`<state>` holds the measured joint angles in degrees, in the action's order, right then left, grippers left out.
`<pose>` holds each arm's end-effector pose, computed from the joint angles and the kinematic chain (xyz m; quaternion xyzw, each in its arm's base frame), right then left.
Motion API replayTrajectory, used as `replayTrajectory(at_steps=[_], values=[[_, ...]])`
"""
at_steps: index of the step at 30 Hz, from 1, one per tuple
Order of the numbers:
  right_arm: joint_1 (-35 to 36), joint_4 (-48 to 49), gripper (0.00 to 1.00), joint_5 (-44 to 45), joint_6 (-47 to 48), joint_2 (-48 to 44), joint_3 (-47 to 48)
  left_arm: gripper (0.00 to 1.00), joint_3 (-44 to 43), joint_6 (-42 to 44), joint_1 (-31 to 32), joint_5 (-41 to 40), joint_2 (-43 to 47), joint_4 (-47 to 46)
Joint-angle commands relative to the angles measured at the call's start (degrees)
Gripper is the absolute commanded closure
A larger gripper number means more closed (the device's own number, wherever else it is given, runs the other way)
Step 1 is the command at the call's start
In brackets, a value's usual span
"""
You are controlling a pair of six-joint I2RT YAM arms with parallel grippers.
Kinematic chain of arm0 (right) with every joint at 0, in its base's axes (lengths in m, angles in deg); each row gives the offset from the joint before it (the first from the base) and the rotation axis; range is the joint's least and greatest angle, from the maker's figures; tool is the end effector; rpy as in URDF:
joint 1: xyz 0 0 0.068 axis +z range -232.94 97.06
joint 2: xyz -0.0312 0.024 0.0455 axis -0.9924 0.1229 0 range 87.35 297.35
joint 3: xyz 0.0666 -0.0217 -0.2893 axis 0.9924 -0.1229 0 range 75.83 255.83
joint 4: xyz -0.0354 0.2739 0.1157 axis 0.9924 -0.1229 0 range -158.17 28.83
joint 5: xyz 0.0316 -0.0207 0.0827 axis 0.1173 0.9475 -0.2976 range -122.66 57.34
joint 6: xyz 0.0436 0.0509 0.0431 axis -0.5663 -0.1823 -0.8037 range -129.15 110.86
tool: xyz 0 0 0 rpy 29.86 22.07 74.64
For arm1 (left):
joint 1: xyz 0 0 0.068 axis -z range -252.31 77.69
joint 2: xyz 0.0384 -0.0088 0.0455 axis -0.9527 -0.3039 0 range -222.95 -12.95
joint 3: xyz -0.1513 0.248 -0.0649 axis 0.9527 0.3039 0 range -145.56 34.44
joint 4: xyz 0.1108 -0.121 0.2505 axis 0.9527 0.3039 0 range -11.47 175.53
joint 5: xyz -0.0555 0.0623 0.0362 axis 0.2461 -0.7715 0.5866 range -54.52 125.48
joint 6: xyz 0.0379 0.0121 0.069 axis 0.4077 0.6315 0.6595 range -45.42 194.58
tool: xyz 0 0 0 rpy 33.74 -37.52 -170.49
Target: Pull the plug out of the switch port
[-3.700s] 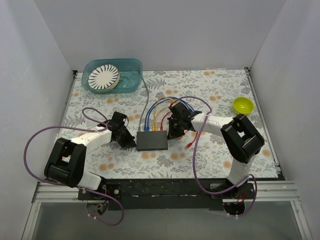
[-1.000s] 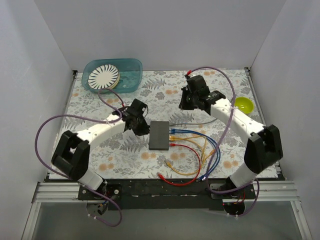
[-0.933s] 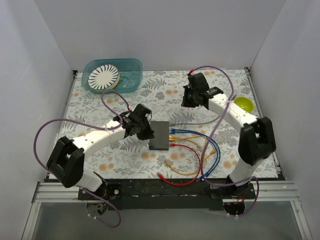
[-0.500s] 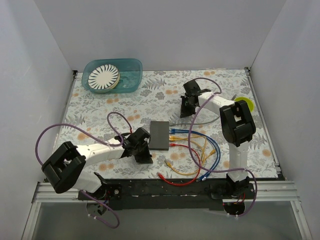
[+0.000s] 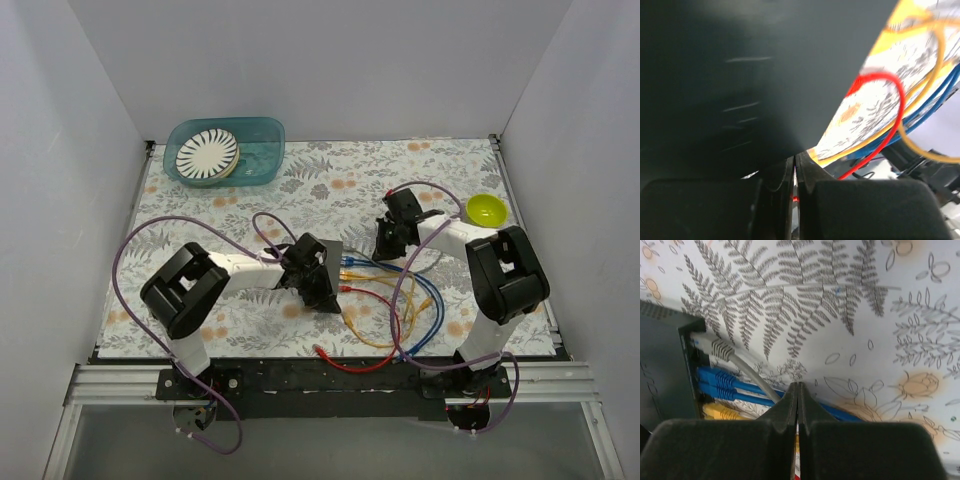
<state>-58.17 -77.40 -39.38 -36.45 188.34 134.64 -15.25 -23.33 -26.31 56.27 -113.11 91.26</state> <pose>0.3609 0.1754 0.1297 0.0053 0.9607 0.1699 0.2194 0.2334 -0.2768 0.0935 0.3812 -0.8786 0.2711 0.0963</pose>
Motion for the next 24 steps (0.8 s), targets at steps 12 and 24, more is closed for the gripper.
replayTrajectory(at_steps=[12, 24], values=[[8.6, -2.8, 0.99, -4.6, -2.6, -5.7, -6.9, 1.00, -10.8, 5.4, -19.3, -12.5, -12.7, 12.5], [8.3, -7.3, 0.99, 2.1, -2.0, -8.0, -0.3, 0.97, -23.5, 7.7, -27.4, -15.6, -13.8, 17.0]])
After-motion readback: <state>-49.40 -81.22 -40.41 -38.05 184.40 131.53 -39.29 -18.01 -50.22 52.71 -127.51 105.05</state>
